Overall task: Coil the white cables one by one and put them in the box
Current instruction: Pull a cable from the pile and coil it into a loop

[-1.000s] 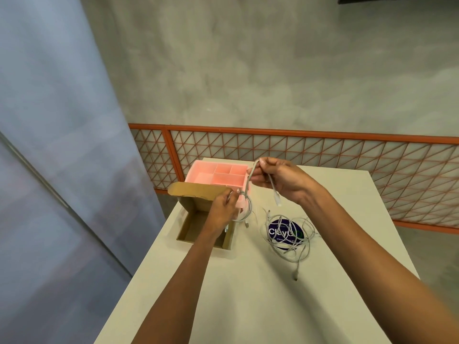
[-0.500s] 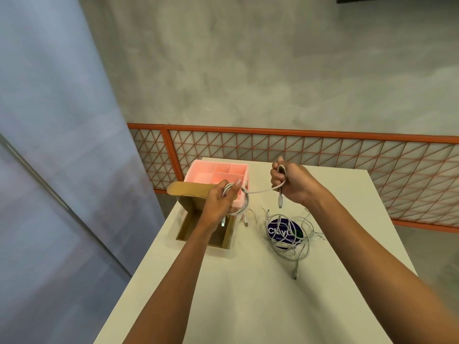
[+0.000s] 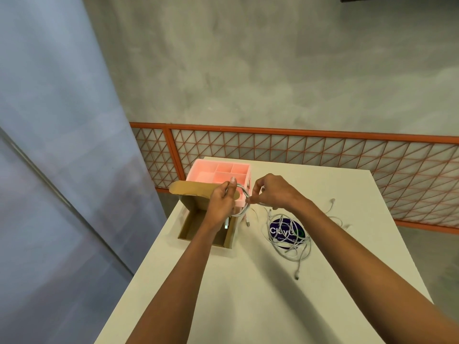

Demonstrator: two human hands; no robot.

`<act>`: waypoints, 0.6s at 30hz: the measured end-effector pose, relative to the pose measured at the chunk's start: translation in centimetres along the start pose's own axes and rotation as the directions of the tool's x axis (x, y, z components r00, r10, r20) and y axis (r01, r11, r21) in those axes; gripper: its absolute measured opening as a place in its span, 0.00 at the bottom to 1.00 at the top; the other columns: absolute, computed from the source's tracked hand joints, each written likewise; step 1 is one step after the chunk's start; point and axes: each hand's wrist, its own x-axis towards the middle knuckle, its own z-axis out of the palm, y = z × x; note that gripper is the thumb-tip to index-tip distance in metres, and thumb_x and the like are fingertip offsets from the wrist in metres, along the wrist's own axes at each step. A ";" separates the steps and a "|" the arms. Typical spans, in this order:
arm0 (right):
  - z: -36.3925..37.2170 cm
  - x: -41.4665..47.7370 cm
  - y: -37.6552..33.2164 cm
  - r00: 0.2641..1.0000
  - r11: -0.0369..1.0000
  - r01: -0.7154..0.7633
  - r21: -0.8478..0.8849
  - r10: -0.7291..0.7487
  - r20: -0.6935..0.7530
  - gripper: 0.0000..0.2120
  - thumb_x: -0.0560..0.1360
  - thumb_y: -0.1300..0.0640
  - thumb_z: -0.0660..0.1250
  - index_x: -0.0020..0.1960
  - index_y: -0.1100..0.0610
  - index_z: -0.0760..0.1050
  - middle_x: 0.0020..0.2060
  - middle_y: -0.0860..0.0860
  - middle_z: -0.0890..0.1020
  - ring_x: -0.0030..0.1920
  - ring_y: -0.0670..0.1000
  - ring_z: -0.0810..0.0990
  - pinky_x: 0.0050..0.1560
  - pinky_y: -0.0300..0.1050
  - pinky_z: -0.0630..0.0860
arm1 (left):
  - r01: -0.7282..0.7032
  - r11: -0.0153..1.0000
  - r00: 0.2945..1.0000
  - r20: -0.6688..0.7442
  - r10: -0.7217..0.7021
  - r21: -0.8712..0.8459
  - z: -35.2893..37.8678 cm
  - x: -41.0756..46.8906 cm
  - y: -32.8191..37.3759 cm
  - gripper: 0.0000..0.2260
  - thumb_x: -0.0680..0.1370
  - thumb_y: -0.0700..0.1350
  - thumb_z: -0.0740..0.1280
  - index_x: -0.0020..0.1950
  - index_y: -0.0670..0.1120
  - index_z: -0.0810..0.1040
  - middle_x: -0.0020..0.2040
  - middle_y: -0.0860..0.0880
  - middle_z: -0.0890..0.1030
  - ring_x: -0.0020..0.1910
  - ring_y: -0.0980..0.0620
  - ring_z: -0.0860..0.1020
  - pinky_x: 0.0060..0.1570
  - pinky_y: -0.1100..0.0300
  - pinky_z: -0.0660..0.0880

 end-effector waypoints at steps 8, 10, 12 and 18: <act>0.9 0.1 -0.4 0.990 0.978 0.062 -0.197 -0.086 -0.113 0.11 0.72 0.53 0.71 0.49 0.59 0.80 0.46 0.53 0.81 0.44 0.53 0.79 0.36 0.40 0.68 | 0.005 1.000 1.000 0.024 -0.004 -0.012 0.0 -0.1 0.5 0.14 0.82 0.51 0.55 0.53 0.43 0.74 0.33 0.53 0.70 0.32 0.58 0.69 0.28 0.67 0.76; 1.5 -0.1 -0.7 0.978 0.961 0.089 -0.261 -0.135 -0.161 0.10 0.72 0.52 0.69 0.48 0.58 0.80 0.42 0.52 0.81 0.41 0.53 0.77 0.32 0.39 0.65 | -0.051 0.998 0.998 0.028 0.050 0.033 0.3 0.0 0.5 0.11 0.82 0.50 0.55 0.51 0.46 0.75 0.34 0.54 0.75 0.35 0.57 0.75 0.34 0.68 0.75; 2.0 0.0 -0.8 0.973 0.964 0.124 -0.234 -0.165 -0.164 0.10 0.73 0.53 0.67 0.46 0.59 0.80 0.42 0.54 0.81 0.41 0.55 0.78 0.34 0.40 0.67 | -0.093 0.993 0.995 0.045 0.090 0.066 0.7 0.1 0.1 0.10 0.82 0.49 0.56 0.51 0.48 0.75 0.41 0.51 0.79 0.43 0.56 0.79 0.46 0.62 0.77; 0.2 0.6 0.6 0.976 0.967 0.214 0.136 -0.218 0.019 0.08 0.75 0.55 0.69 0.47 0.60 0.81 0.49 0.53 0.81 0.53 0.50 0.77 0.55 0.47 0.73 | -0.092 0.992 0.996 0.009 0.092 0.082 0.0 0.0 -0.6 0.10 0.82 0.50 0.57 0.54 0.49 0.75 0.48 0.50 0.80 0.50 0.56 0.78 0.51 0.59 0.76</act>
